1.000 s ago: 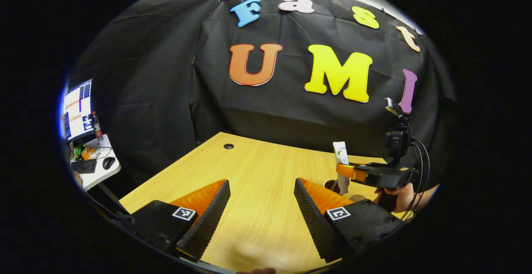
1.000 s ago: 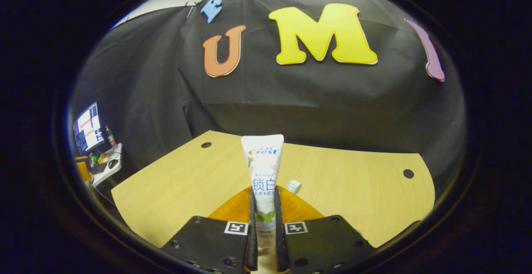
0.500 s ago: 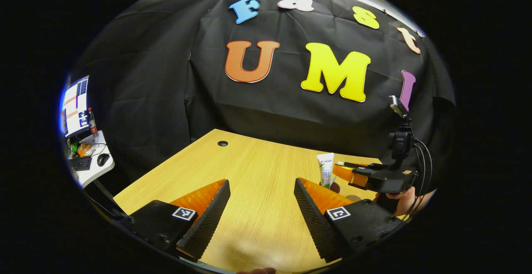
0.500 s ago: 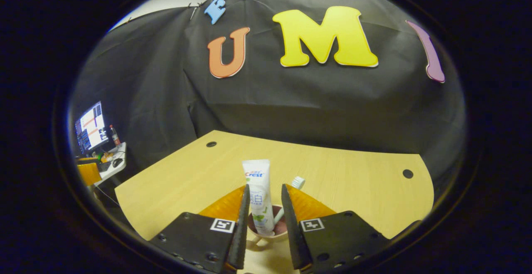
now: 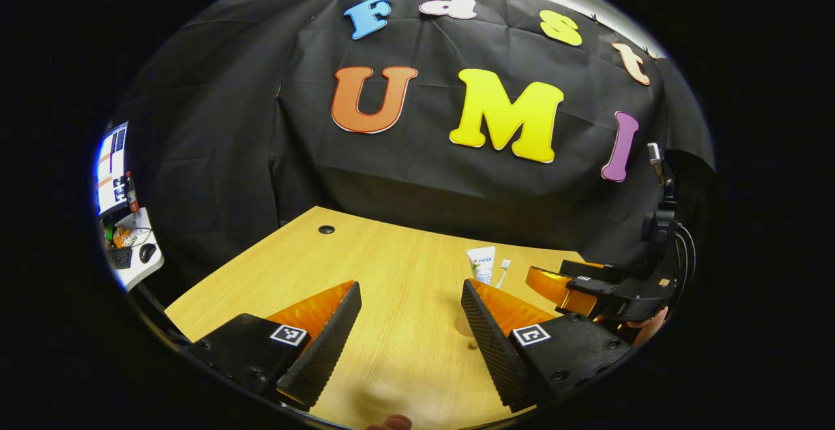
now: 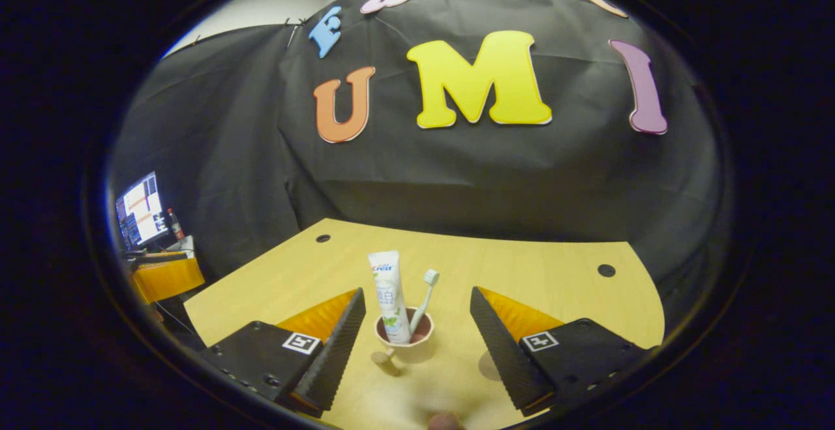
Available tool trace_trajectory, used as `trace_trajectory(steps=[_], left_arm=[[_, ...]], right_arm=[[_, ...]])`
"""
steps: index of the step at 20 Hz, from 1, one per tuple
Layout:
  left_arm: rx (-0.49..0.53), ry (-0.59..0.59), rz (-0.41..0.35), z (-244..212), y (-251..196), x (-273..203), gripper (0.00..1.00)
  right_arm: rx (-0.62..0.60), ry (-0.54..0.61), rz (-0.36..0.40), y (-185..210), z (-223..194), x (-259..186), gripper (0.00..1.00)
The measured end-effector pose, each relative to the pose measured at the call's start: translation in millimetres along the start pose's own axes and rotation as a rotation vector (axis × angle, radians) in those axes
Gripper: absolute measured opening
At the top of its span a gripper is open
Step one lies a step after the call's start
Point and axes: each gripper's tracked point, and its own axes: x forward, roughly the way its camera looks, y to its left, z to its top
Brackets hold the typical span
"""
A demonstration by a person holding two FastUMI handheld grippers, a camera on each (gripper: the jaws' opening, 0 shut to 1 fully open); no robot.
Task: Put the toothbrush and toothpaste on the desktop into the cup, then pick up the cup and place it on the coaster on the desktop.
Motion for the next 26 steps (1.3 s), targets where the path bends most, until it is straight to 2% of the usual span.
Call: trace_trajectory(steps=[5,9,12,13,15,17,19,20,22,26], left_arm=[[0.039,0.046,-0.087,-5.0,-43.2,-1.9,0.98],[0.049,0.202,-0.162,-30.9,-85.0,1.2,0.98],[0.044,0.362,-0.164,-59.7,-101.4,11.2,0.98],[0.034,0.416,-0.165,-69.8,-104.9,13.2,0.99],[0.040,0.531,-0.167,-83.8,-109.2,19.4,0.99],[0.064,0.621,-0.159,-95.5,-106.8,35.1,0.99],[0.073,0.701,-0.165,-107.9,-107.4,51.5,0.99],[0.073,0.741,-0.169,-115.4,-106.7,59.0,0.99],[0.067,0.823,-0.168,-132.0,-106.8,68.6,1.00],[0.064,0.955,-0.155,-157.0,-107.8,80.5,0.99]], right_arm=[[-0.031,-0.013,-0.046,-29.5,-4.0,-61.8,0.96],[-0.039,-0.001,-0.103,-62.8,-18.3,-114.1,0.96],[-0.017,0.003,-0.153,-89.6,-27.9,-144.2,0.96],[-0.006,0.003,-0.169,-97.9,-29.8,-150.2,0.93],[0.016,0.002,-0.204,-117.1,-31.9,-160.3,0.96],[0.044,-0.009,-0.234,-133.1,-32.8,-171.7,0.93],[0.078,-0.017,-0.257,-146.5,-33.6,-181.1,0.96],[0.090,-0.016,-0.270,-152.8,-36.3,-185.3,0.93],[0.107,-0.016,-0.297,-165.6,-39.4,-193.7,0.96],[0.146,-0.021,-0.352,-190.7,-40.0,-206.1,0.96]])
